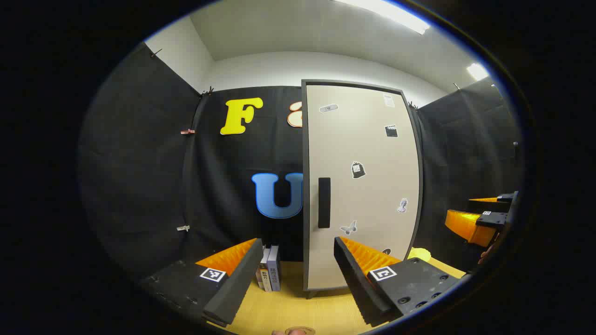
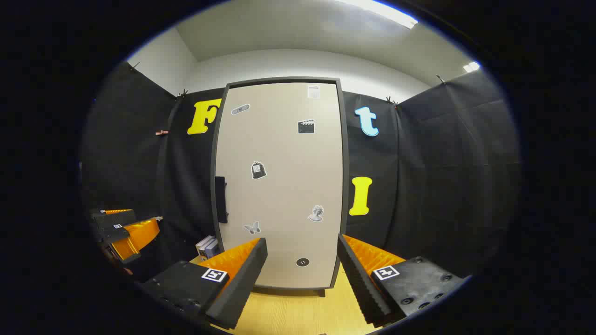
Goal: Open the cabinet door with the right hand, grasp the bottle in the cabinet with the left hand and place it on the coaster, then close the cabinet door with the right hand.
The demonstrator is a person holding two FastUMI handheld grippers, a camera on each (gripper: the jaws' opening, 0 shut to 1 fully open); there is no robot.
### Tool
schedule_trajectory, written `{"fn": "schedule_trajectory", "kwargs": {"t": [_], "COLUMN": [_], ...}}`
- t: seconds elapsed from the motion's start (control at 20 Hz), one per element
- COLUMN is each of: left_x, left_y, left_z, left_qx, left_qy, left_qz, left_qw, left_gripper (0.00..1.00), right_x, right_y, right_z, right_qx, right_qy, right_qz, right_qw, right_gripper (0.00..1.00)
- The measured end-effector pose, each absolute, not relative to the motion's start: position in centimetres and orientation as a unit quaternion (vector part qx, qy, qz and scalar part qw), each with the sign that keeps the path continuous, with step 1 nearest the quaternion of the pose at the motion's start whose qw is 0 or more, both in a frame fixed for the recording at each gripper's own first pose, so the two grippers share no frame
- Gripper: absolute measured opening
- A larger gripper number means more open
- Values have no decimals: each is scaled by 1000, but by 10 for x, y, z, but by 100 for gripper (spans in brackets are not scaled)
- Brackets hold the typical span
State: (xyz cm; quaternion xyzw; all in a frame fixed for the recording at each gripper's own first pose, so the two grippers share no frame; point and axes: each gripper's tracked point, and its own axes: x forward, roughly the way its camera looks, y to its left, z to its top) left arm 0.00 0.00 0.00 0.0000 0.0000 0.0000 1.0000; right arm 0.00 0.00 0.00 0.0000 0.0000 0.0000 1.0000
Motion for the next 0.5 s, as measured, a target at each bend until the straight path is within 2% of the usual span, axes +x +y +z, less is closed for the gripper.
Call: {"fn": "schedule_trajectory", "kwargs": {"t": [0.5], "left_x": [2], "left_y": [10], "left_z": [4], "left_qx": [13], "left_qy": [1], "left_qz": [0], "left_qw": [1000], "left_gripper": [96], "right_x": [1], "right_y": [9], "right_z": [1], "right_qx": [-5], "right_qy": [1], "right_qz": [-1], "right_qw": [1000], "right_gripper": [97]}}
